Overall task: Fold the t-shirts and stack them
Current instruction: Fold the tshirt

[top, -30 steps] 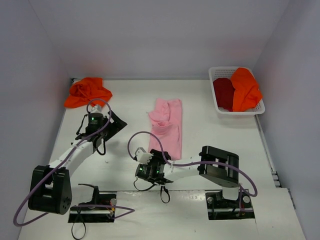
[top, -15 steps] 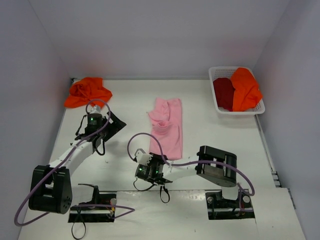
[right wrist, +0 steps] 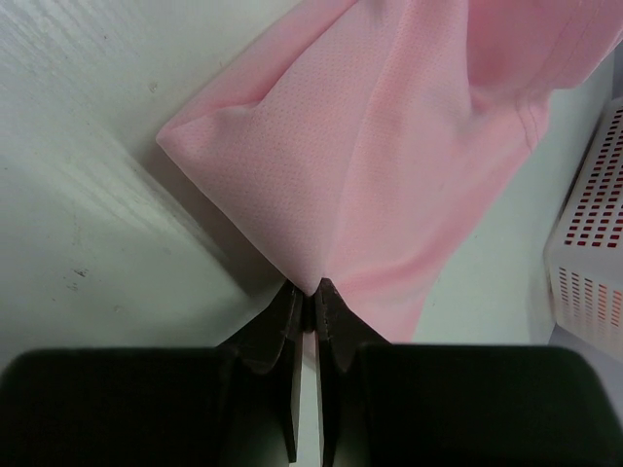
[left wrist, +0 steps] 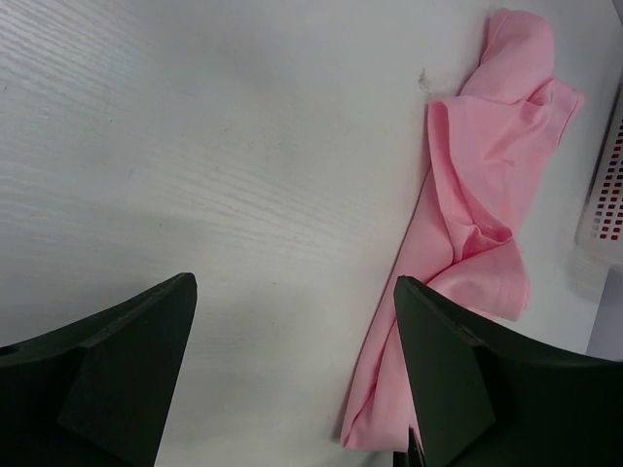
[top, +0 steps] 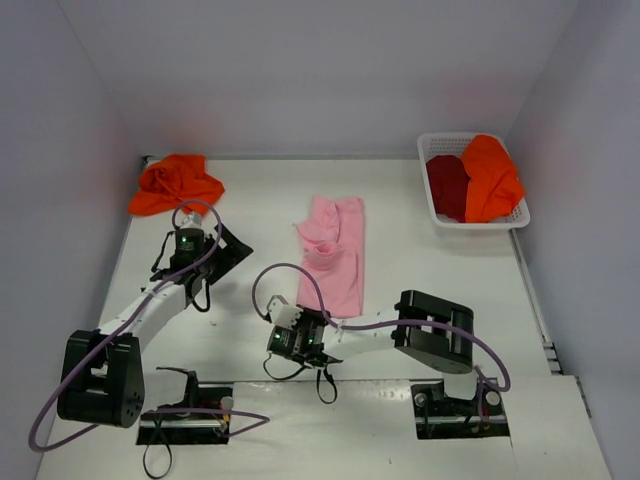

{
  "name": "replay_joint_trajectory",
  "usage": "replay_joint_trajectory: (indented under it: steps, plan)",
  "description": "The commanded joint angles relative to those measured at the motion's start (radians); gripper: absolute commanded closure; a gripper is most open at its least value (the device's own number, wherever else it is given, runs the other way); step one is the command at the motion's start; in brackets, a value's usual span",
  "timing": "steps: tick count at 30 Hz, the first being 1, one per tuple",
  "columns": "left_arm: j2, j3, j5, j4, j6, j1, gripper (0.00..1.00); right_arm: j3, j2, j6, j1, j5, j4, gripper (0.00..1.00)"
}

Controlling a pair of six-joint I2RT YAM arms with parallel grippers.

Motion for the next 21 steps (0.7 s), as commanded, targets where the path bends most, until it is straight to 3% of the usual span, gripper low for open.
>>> replay_joint_trajectory:
  steps: [1, 21]
  plan:
    - [-0.020, 0.009, 0.014, 0.054, 0.008, 0.006, 0.23, 0.049, -0.045, 0.019, -0.007, 0.025, -0.044, 1.00]
    - [-0.057, 0.006, 0.014, 0.026, 0.005, 0.006, 0.23, 0.135, -0.143, -0.047, -0.046, 0.073, -0.101, 1.00]
